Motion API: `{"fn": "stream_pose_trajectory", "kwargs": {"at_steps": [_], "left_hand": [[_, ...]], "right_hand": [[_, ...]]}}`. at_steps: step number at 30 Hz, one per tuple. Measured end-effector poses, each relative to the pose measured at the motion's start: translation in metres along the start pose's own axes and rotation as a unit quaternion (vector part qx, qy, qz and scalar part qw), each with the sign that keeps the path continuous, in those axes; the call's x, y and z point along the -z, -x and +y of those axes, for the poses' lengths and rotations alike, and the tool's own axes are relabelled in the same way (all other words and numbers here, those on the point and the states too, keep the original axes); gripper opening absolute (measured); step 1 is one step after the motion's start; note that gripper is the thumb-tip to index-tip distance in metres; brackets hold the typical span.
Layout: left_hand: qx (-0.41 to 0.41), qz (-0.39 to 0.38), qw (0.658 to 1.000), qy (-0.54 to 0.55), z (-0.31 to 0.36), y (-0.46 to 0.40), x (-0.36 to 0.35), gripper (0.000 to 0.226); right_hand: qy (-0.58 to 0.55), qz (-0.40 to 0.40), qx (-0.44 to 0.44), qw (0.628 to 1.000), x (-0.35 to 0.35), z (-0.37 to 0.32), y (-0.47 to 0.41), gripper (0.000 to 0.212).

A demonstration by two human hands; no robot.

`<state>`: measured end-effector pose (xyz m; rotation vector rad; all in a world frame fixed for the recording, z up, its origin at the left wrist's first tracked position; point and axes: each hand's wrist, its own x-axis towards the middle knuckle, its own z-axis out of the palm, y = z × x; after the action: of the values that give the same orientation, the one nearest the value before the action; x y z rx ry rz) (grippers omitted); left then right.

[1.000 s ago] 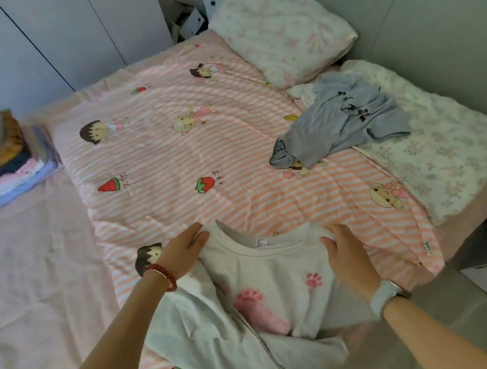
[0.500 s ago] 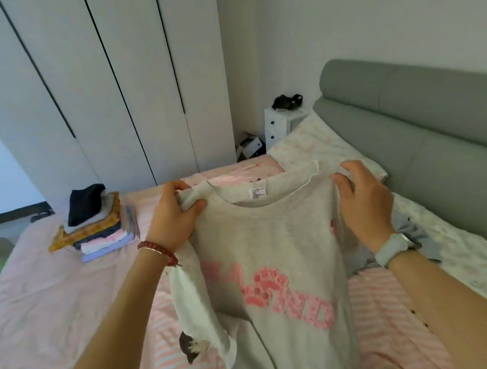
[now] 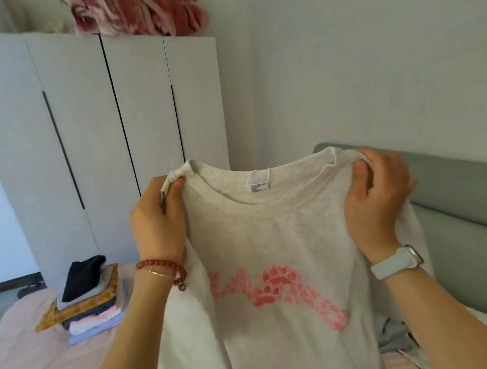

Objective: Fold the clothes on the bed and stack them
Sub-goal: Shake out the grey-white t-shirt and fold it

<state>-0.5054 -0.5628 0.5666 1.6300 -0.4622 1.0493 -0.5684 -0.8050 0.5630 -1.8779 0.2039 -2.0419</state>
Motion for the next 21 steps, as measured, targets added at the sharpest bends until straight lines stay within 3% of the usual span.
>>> {"fn": "stream_pose_trajectory", "kwargs": {"at_steps": [6, 13, 15, 16, 19, 21], "left_hand": [[-0.076, -0.026, 0.997, 0.015, 0.011, -0.05, -0.001, 0.012], [-0.058, -0.084, 0.992, -0.068, -0.043, -0.09, -0.039, 0.021], [-0.02, -0.105, 0.978, -0.18, -0.085, -0.1, -0.062, 0.02], [0.005, -0.13, 0.954, -0.269, -0.109, -0.102, -0.073, 0.025], [0.096, -0.254, 0.818, -0.506, -0.181, -0.093, -0.1, 0.049], [0.12, -0.266, 0.798, -0.527, -0.213, -0.074, -0.106, 0.062]], "right_hand": [[-0.01, 0.026, 0.017, 0.999, -0.023, 0.004, -0.039, 0.016], [0.008, -0.013, 0.074, 0.997, -0.101, 0.049, -0.04, 0.02], [0.028, -0.098, 0.051, 0.994, -0.143, 0.062, -0.025, 0.019], [0.059, -0.181, 0.034, 0.981, -0.167, 0.069, -0.015, 0.021], [0.215, -0.449, 0.04, 0.867, -0.232, 0.099, 0.029, 0.035], [0.228, -0.525, 0.043, 0.819, -0.251, 0.114, 0.06, 0.043]]}}
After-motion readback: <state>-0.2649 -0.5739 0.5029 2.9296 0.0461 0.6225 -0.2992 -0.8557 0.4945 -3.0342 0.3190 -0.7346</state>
